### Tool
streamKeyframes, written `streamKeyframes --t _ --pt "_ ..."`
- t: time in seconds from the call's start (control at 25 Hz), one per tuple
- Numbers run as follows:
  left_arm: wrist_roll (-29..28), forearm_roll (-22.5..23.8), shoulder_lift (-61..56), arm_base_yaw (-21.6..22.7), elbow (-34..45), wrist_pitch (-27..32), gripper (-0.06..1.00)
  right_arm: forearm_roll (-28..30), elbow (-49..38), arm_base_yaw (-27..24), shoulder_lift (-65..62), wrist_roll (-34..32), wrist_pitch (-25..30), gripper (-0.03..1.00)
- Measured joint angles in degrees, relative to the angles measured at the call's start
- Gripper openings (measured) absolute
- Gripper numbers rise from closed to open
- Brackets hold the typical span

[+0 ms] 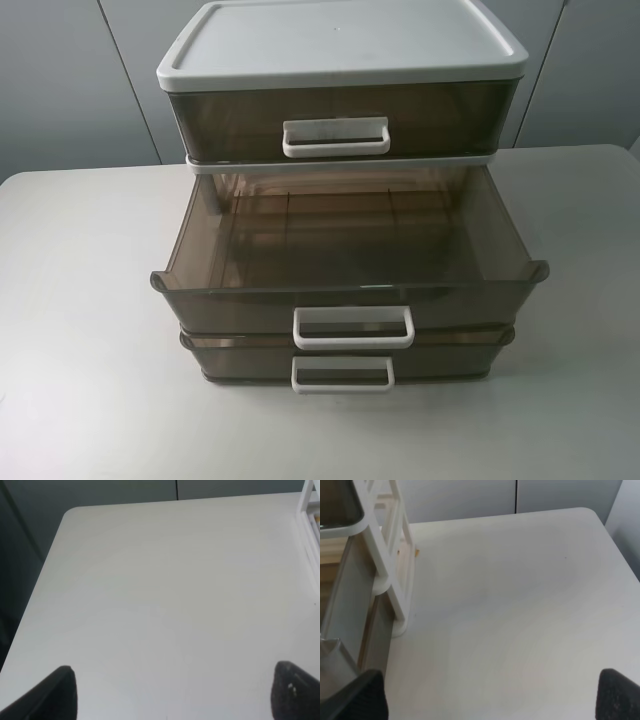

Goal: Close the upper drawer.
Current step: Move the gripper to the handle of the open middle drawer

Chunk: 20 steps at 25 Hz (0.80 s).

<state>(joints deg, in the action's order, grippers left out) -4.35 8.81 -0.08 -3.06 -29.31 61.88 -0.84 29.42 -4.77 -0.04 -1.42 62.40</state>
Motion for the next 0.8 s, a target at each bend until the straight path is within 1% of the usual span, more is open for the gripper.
streamKeyframes --t 0.64,0.8 --pt "0.0 0.0 0.0 0.0 0.0 0.0 0.74 -0.2 0.0 0.0 0.0 0.0 0.0 0.63" --pt "0.0 0.0 0.0 0.0 0.0 0.0 0.74 0.2 2.4 0.0 0.3 0.0 0.3 0.63"
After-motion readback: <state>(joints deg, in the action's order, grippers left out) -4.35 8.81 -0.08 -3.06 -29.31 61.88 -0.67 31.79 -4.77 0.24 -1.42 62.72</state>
